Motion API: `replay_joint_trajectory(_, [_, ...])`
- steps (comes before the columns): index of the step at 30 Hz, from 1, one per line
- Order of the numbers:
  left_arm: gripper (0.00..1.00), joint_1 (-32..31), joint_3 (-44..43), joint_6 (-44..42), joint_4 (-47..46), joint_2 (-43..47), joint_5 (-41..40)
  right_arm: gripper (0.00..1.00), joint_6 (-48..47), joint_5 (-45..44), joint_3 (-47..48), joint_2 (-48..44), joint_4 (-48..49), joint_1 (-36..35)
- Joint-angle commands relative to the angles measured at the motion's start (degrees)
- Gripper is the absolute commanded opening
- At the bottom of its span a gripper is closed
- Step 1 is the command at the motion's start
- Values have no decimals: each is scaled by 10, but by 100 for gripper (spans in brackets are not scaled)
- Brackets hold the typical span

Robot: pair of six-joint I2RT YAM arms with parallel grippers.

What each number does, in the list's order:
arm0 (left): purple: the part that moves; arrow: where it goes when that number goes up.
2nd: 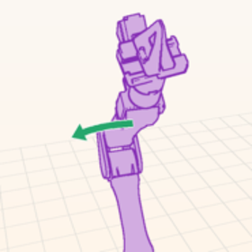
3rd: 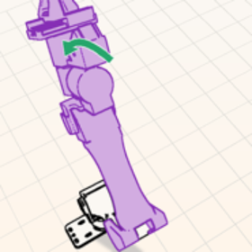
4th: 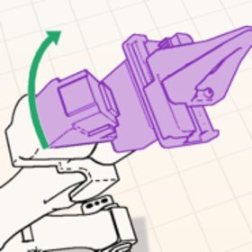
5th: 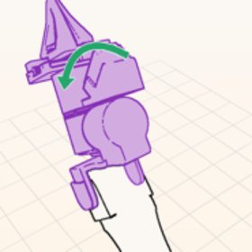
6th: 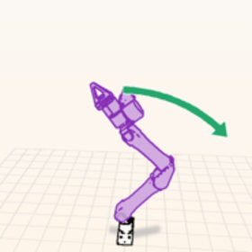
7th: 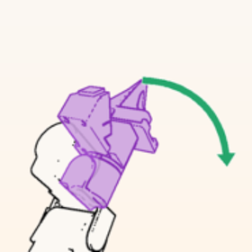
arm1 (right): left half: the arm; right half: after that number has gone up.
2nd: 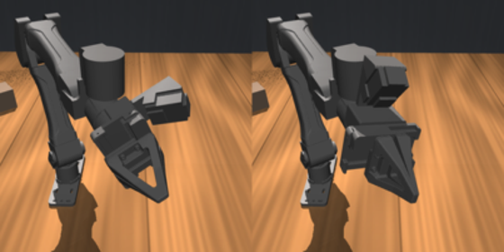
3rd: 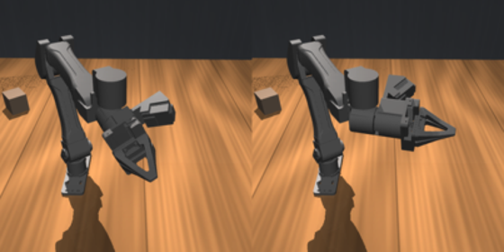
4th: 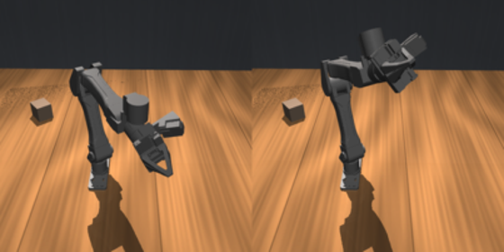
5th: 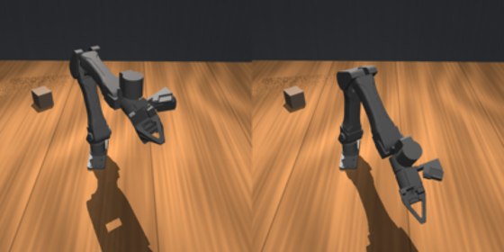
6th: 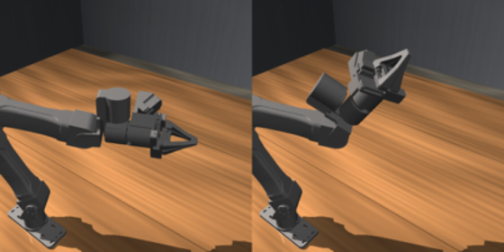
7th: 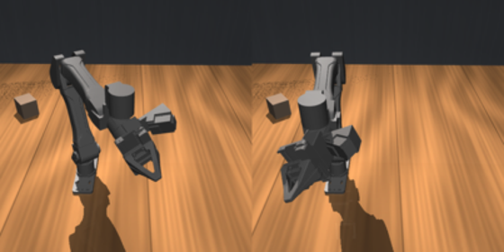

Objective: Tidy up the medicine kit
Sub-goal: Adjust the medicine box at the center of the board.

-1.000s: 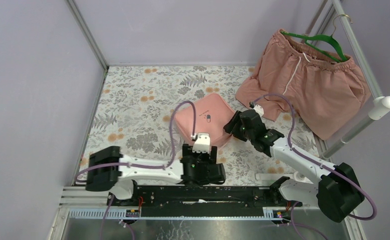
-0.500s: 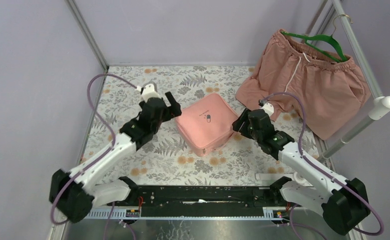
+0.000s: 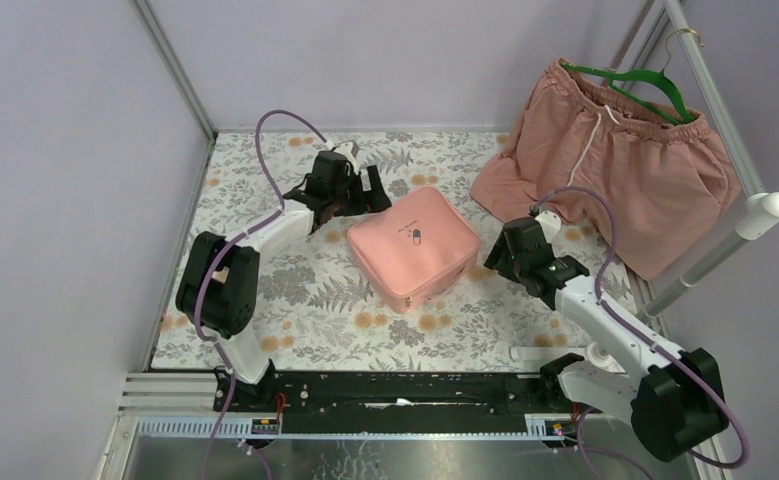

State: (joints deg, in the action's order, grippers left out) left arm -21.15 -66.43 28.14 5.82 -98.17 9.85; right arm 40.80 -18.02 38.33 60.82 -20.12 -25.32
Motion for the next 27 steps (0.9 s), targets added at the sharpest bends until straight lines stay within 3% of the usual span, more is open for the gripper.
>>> replay_joint_trajectory(1, [97, 5, -17, -28, -72, -20, 123, 65, -24, 40, -4, 37, 15, 26])
replay_joint_trajectory(6, [97, 5, 60, -19, -126, 14, 169, 65, -37, 122, 11, 99, 93, 33])
replay_joint_trajectory(12, [97, 3, 163, -13, -155, 77, 174, 65, -55, 178, 81, 189, 110, 33])
replay_joint_trajectory(19, [97, -20, 261, 18, -167, 177, 153, 65, -81, 276, 149, 264, 136, 33])
replay_joint_trajectory(27, [97, -64, 337, 45, -109, 309, 84, 63, -133, 398, 254, 361, 148, 6])
